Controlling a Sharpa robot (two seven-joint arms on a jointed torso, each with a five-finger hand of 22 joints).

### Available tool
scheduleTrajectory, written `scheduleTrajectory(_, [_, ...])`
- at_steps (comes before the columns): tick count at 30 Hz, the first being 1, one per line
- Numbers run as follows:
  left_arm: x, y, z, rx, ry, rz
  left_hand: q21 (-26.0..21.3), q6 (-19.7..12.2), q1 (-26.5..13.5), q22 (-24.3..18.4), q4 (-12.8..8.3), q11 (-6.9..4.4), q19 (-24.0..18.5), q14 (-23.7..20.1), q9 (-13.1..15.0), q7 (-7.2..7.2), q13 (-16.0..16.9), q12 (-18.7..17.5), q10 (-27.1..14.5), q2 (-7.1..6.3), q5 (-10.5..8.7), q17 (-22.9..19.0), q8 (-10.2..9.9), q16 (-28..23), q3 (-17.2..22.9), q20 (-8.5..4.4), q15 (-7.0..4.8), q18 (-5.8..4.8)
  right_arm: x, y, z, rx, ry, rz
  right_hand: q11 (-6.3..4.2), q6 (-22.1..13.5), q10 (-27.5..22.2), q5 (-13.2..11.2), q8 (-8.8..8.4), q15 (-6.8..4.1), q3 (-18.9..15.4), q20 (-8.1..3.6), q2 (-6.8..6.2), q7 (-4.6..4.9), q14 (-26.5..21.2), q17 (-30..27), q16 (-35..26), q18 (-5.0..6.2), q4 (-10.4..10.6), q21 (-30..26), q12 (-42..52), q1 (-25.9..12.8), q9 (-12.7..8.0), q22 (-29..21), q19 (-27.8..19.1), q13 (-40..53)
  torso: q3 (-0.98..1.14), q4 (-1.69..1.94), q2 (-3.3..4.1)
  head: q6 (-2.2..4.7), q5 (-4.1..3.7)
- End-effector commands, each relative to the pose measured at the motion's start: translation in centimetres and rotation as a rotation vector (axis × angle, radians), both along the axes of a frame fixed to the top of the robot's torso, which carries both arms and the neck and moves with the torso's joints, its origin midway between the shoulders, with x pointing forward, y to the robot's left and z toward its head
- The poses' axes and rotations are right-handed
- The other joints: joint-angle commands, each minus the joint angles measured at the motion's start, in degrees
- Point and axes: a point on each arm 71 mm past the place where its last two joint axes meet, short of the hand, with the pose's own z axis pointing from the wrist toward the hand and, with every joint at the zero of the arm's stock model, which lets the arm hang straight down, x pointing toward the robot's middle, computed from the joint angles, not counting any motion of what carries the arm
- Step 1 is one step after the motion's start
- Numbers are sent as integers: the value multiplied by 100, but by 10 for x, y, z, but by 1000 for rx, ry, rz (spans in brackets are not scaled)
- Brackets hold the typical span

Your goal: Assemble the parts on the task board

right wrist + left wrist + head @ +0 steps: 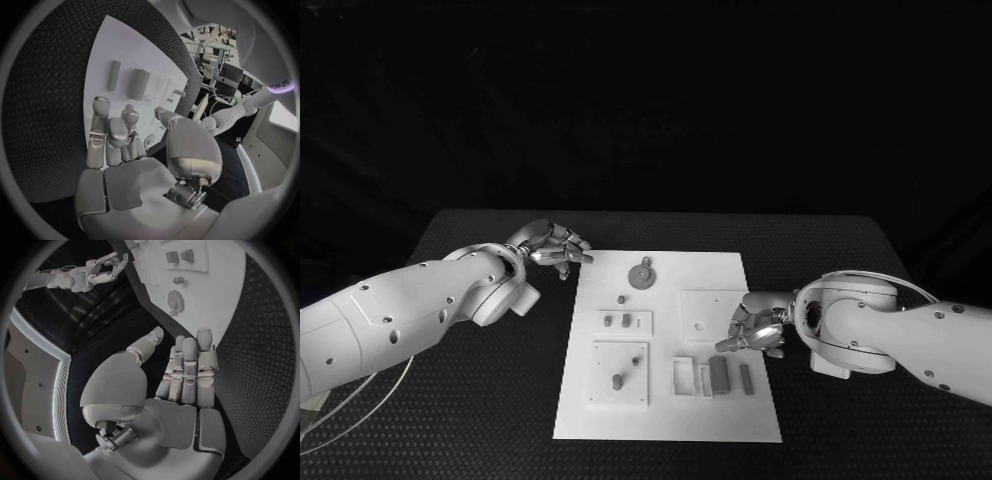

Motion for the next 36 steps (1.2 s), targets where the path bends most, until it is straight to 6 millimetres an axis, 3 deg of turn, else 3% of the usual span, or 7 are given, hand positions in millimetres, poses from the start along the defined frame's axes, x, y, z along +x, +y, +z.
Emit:
scheduleTrajectory(1, [0, -3, 0, -7, 0, -14, -23, -9, -58, 8, 19, 36, 42, 38, -8, 26, 8, 25, -92, 12, -21, 7, 28, -33, -12, -7, 7, 457, -5, -3, -8, -48, 96, -10, -17, 172, 44, -36, 23, -62, -53, 0, -5, 51, 3, 11, 37, 149, 55, 46, 39, -116, 30, 139, -42, 15, -11, 7, 3, -25, -32])
scheduleTrajectory(13, [-1, -3, 0, -7, 1, -16, -25, -9, -64, 10, 26, 36, 43, 38, -9, 26, 8, 27, -94, 15, -21, 7, 30, -33, -11, -8, 7, 458, -8, 5, -26, -54, 136, -8, -75, 277, 114, -44, 16, -120, -79, -57, -122, -7, -8, 32, 96, 149, 443, 145, 87, -311, 123, 134, -62, 69, -8, 18, 6, -101, -57])
scheduleTrajectory(36, [-1, -2, 0, -6, 5, -16, -36, -17, -108, 18, 66, 37, 44, 37, -14, 28, 8, 33, -102, 24, -21, 10, 33, -34, -17, -7, 8, 457, -9, 17, -47, -112, 98, 31, -75, 259, 124, -43, -32, -121, -94, -70, -196, -5, -15, 33, 110, 149, 543, 190, 85, -273, 141, 132, -80, 82, -13, 20, 7, -175, -81])
